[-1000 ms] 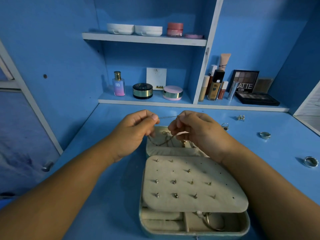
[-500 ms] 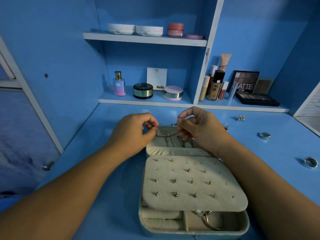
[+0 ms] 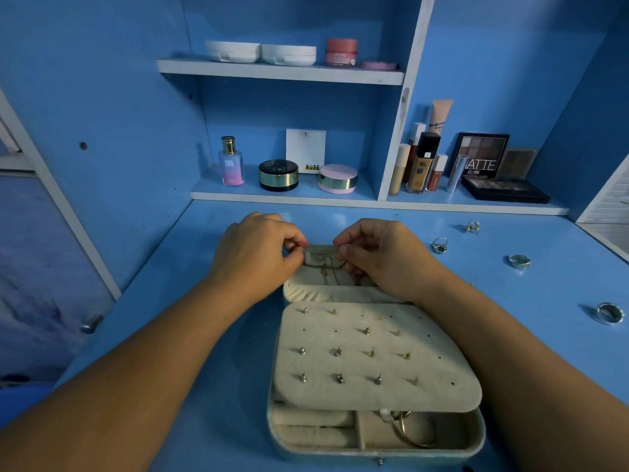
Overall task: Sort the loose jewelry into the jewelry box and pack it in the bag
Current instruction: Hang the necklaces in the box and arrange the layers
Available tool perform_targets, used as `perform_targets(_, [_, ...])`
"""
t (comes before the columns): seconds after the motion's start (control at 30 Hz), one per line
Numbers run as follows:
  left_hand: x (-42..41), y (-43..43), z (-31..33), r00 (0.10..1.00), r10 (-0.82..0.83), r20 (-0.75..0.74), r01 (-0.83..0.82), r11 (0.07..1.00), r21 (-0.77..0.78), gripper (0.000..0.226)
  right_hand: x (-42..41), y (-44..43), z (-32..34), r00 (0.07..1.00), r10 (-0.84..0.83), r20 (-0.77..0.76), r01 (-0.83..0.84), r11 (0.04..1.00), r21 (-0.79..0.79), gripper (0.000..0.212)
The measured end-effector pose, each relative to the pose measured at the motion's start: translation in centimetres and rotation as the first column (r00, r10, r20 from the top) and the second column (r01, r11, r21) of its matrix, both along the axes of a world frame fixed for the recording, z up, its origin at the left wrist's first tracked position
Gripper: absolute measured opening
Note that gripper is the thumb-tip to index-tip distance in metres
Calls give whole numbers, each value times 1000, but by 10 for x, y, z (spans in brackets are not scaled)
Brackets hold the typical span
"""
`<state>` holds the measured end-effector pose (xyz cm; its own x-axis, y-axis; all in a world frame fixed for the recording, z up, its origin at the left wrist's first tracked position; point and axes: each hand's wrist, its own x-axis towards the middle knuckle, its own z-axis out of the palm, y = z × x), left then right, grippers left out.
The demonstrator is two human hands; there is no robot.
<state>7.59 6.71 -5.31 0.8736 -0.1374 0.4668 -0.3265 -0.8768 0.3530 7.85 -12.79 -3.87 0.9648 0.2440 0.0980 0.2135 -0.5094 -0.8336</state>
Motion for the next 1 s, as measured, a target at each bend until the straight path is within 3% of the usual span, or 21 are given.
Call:
perform_targets(0.3, [-13, 11, 10, 956, -212, -204, 170, 964, -205, 27, -8, -7, 12, 992, 121, -15, -122, 991, -50, 14])
perform_targets(0.4, [-11, 10, 7, 951, -247, -188, 204, 954, -221, 18, -15, -8, 18, 973, 228, -24, -228, 974, 10, 17])
perform_targets(0.5, [-9, 7, 2, 929, -325, -179, 295, 939, -175, 27, -20, -5, 20, 946, 324, -18, -321, 943, 93, 14])
perform_targets(0.57, [-10, 5, 1, 908, -366, -204, 334, 926, -177, 18, -21, -2, 19, 931, 364, -10, -359, 922, 143, 12])
perform_targets(0.83, [-12, 12, 7, 876, -447, -182, 369, 862, -347, 24, -12, -2, 11, 957, 270, -103, -222, 915, 337, 12])
perform_targets(1.0, [-10, 8, 3, 940, -292, -175, 209, 901, -380, 18, -10, -1, 8, 975, 187, -119, -157, 961, 227, 7])
